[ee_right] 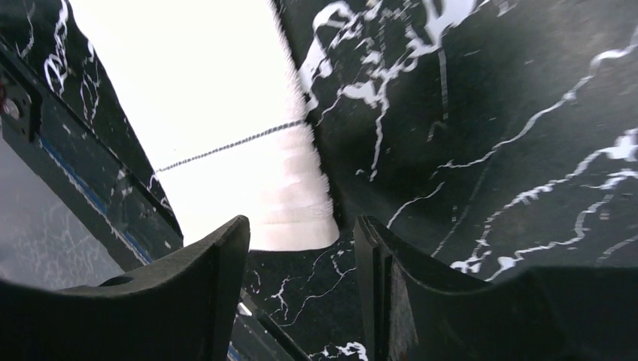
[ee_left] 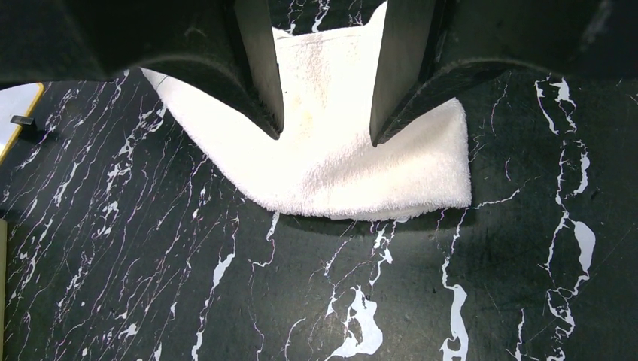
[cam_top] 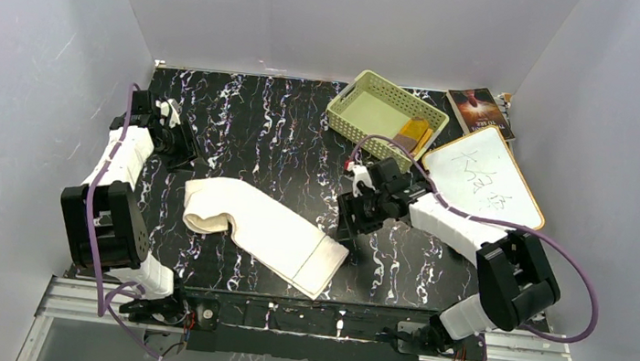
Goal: Roll the towels
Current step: Flatten out the towel at the center of the board.
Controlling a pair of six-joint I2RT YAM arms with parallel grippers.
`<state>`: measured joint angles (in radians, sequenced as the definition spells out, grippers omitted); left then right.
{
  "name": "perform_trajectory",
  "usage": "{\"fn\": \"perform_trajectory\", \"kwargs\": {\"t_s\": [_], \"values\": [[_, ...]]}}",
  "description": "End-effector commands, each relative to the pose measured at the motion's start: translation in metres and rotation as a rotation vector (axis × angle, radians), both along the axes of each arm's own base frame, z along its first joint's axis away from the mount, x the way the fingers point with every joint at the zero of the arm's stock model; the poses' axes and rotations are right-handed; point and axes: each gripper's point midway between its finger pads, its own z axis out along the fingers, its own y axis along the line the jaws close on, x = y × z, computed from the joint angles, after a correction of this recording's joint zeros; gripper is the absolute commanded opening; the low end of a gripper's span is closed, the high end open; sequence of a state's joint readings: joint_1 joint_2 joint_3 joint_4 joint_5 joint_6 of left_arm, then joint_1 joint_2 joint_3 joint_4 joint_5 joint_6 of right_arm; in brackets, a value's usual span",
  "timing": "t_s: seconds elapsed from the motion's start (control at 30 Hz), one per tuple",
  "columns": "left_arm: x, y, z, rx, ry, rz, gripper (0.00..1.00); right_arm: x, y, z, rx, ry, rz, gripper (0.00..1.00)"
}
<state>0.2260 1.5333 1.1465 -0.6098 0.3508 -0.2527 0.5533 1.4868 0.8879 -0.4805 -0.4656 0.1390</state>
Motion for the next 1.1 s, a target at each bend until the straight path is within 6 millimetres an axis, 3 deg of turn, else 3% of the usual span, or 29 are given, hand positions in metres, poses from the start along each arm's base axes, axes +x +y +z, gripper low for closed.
{"fn": "perform_trajectory", "kwargs": {"t_s": [0.0,0.2,0.63,0.8,0.93,1.0,1.07], "values": [[-0.005,-0.003,0.007,-0.009,-0.013,-0.021,0.45,-0.018,0.008,-0.01,-0.019,0.033,0.079,0.51],[-0.008,-0.004,0.004,-0.01,-0.001,-0.026,0.45,-0.03,0.009,-0.021,-0.061,0.074,0.11,0.49],[-0.007,-0.004,0.003,-0.017,-0.001,-0.031,0.46,-0.022,-0.001,-0.038,-0.158,0.078,0.075,0.51],[-0.008,-0.005,0.001,-0.016,0.003,-0.031,0.46,-0.026,0.001,-0.04,-0.178,0.088,0.1,0.37],[-0.004,-0.004,0.001,-0.016,-0.002,-0.028,0.46,-0.023,0.006,-0.038,-0.173,0.086,0.109,0.0],[0.001,-0.003,0.006,-0.013,-0.016,-0.027,0.46,-0.006,-0.001,-0.035,-0.205,0.043,0.064,0.0],[0.008,-0.001,0.009,-0.012,-0.026,-0.027,0.46,0.023,-0.022,-0.032,-0.223,0.028,-0.039,0.0]]}}
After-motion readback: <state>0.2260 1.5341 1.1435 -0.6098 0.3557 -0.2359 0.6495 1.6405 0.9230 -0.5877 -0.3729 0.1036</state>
